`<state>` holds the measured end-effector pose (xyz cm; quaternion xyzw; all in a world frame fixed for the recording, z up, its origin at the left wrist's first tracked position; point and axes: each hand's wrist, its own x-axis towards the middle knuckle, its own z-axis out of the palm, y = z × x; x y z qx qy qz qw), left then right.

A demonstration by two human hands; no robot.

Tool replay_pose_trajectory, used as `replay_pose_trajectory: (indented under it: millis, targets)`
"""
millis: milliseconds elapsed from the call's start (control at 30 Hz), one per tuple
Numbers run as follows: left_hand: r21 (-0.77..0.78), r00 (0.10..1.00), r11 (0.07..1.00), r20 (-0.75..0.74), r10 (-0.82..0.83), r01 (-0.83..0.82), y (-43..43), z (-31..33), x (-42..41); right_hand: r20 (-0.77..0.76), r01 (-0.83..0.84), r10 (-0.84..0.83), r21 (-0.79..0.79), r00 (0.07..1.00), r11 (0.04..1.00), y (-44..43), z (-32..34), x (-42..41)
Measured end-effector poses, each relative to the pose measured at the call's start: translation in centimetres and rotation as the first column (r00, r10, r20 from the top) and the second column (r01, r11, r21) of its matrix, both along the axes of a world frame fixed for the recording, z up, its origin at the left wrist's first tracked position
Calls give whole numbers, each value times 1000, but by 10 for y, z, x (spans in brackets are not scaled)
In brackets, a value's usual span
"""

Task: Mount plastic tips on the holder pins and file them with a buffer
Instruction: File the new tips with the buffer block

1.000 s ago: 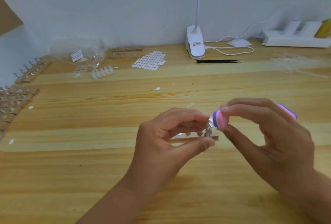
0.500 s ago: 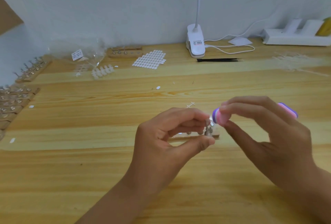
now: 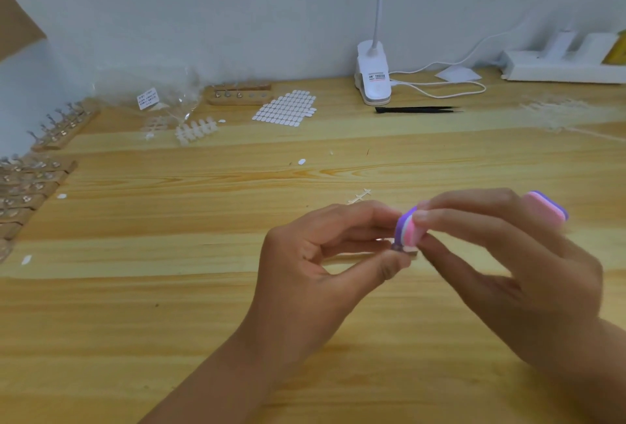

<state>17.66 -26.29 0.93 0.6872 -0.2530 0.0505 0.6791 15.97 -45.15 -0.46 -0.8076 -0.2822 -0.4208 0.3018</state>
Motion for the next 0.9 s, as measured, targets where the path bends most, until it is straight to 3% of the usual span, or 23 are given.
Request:
replay_pose_trajectory:
  millis: [133,267,467,600,767,900]
  targets:
    - [1,1000,1000,-2,25,-25,2,-1,3,-42,90,-88,64,995,994,-8,-1,5]
    - [19,999,999,22,-26,26,1,0,3,41,5,-5,13,999,1000,0,-2,0]
    - [7,1000,1000,-3,-29,29,1,-1,4,21,34,-36,77,999,996,-4,-3,4]
    - [34,999,998,-1,-50,50,0,-1,4,62,20,-18,-29,998,999,-1,-5,4]
    - [1,997,998,-53,-56,56,-1,-2,5,26,29,-31,72,999,997,0,-1,2]
    - [24,996,997,-51,-70,71,-1,-3,4,35,14,-14,5,999,1000,-1,-5,4]
